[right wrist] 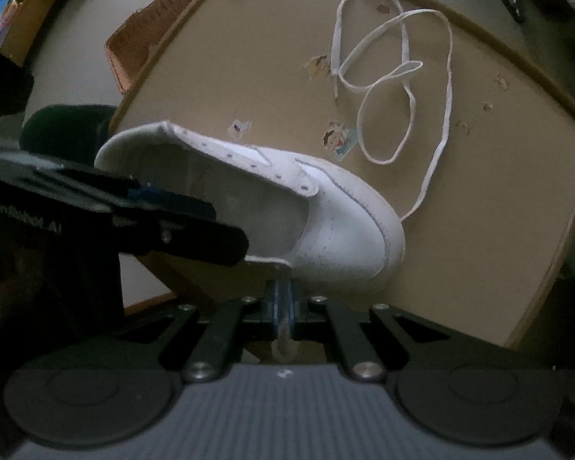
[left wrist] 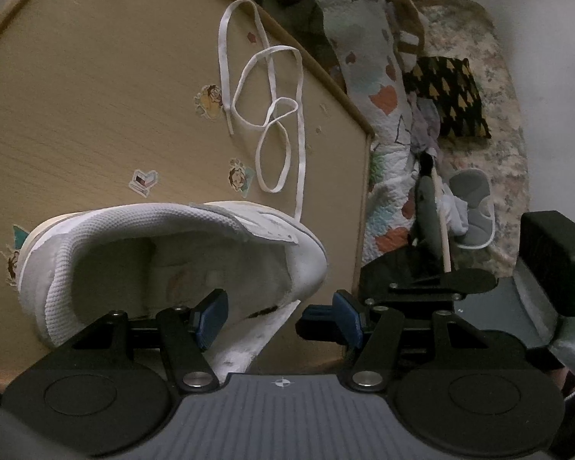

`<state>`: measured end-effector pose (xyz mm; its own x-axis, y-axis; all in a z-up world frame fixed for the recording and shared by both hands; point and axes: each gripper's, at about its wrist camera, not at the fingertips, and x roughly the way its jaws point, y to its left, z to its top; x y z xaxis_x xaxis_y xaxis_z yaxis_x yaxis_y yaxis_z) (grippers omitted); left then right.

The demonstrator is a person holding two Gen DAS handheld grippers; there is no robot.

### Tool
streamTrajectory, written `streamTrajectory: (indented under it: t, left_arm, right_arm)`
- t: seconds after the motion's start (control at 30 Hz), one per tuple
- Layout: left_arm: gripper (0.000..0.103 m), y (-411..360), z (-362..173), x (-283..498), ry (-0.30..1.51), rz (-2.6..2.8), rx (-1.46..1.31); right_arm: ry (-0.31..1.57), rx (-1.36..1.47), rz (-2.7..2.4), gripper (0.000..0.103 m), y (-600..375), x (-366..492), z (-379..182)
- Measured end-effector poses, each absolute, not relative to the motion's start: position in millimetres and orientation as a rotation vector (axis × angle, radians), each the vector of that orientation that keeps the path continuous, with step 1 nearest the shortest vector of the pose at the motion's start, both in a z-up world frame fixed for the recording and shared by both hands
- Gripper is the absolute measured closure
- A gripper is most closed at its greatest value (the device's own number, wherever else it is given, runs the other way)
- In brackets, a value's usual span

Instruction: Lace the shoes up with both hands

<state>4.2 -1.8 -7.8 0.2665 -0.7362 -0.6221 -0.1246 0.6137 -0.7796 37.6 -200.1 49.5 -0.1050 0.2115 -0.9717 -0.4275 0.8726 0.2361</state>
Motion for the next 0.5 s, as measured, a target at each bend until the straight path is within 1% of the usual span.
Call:
streamTrajectory:
  t: [0.2, 0.27, 0.37, 0.5]
  left_arm:
    - [0.042, -2, -9, 4, 1.258, -0.49, -0.858]
    - [0.042, -2, -9, 4, 1.258, -0.49, -0.86]
    - [0.041, -2, -9, 4, 1.259, -0.488, -0.863]
    - [0.041, -2, -9, 5, 1.262, -0.482, -0.87]
  right_arm:
    - [1.577, -0.165, 0.555, 0.097, -202, 36, 50]
    - [1.537, -0.198, 0.562, 0.097, -203, 31, 57]
    - [1.456, -0.273, 0.568, 0.094, -207, 21, 64]
    - [1.333, -0.422, 0.532, 0.093, -214, -6, 59]
